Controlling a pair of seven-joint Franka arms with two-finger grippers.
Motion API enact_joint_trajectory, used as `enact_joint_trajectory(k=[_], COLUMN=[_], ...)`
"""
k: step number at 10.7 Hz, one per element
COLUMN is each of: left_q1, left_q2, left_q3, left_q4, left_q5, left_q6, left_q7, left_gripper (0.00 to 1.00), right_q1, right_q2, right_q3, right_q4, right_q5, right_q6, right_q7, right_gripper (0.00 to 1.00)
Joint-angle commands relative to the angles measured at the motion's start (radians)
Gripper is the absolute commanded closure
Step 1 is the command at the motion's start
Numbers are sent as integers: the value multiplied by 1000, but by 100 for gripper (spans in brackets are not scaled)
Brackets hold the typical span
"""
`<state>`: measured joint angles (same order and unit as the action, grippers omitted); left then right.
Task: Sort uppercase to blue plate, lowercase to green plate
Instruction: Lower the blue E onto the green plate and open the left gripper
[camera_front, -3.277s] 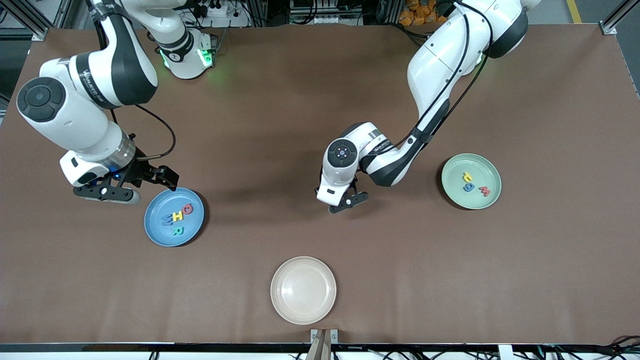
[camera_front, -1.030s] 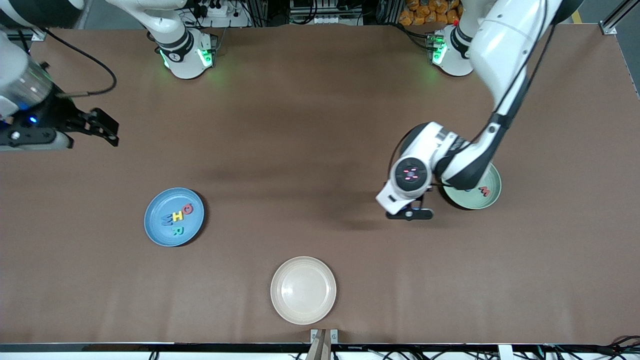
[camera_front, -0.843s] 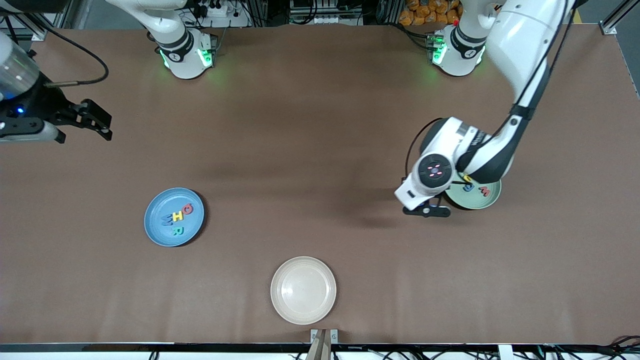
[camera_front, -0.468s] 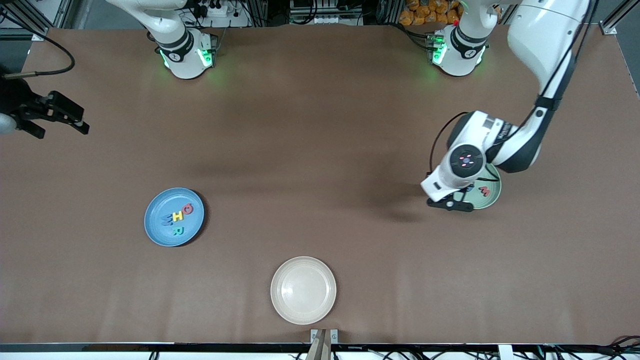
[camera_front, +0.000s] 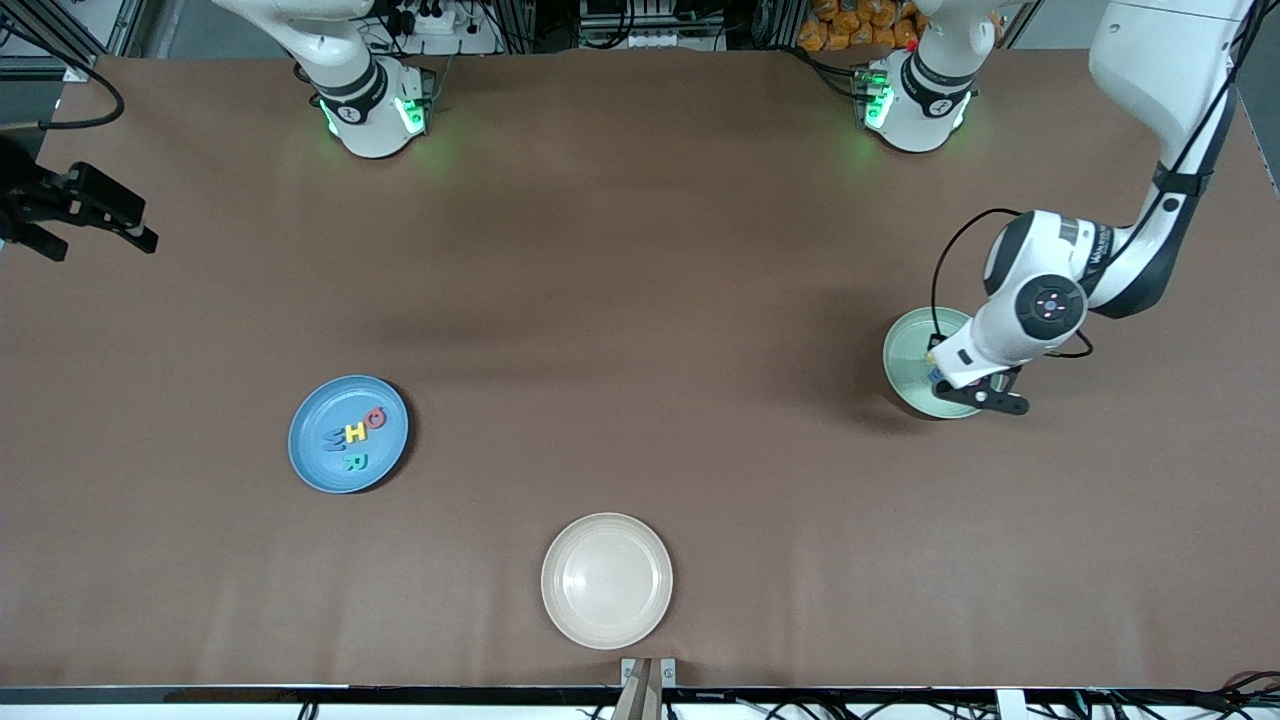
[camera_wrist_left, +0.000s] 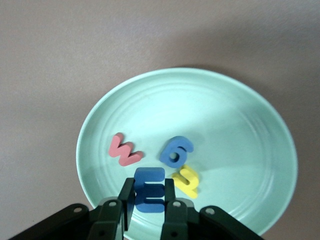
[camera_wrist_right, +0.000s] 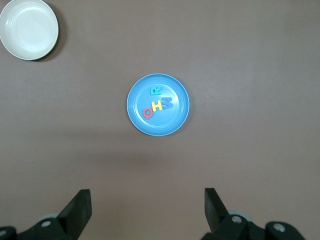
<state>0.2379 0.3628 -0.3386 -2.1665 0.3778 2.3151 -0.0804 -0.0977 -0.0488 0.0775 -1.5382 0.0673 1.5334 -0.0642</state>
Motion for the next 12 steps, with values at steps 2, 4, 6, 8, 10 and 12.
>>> enact_joint_trajectory(k=[2, 4, 6, 8, 10, 12], left_q1=[15, 15, 11, 12, 11, 11], left_q2=[-27, -28, -38, -56, -100, -157], left_q3=[-13, -16, -16, -29, -40, -56], left_q4=[-24, -18, -13, -4, 11, 86], left_q5=[10, -8, -43, -45, -46, -97], left_q6=[18, 18, 17, 10, -15, -139], left_q7=[-9, -16, -19, -25, -45, -42], left_gripper=[79, 71, 63, 59, 56, 55], right_q1=[-22, -22, -22, -22, -22, -19], right_q2=[-5, -5, -5, 1, 3, 3], right_q3=[11, 11, 10, 10, 10, 8], right_q4=[13, 13, 12, 12, 10, 9], right_q5=[14, -33, -35, -35, -35, -35], right_q6=[-39, -55, -67, -67, -67, -68], right_q7=[-16, -52, -60, -57, -58, -59], right_gripper=[0, 0, 0, 0, 0, 0])
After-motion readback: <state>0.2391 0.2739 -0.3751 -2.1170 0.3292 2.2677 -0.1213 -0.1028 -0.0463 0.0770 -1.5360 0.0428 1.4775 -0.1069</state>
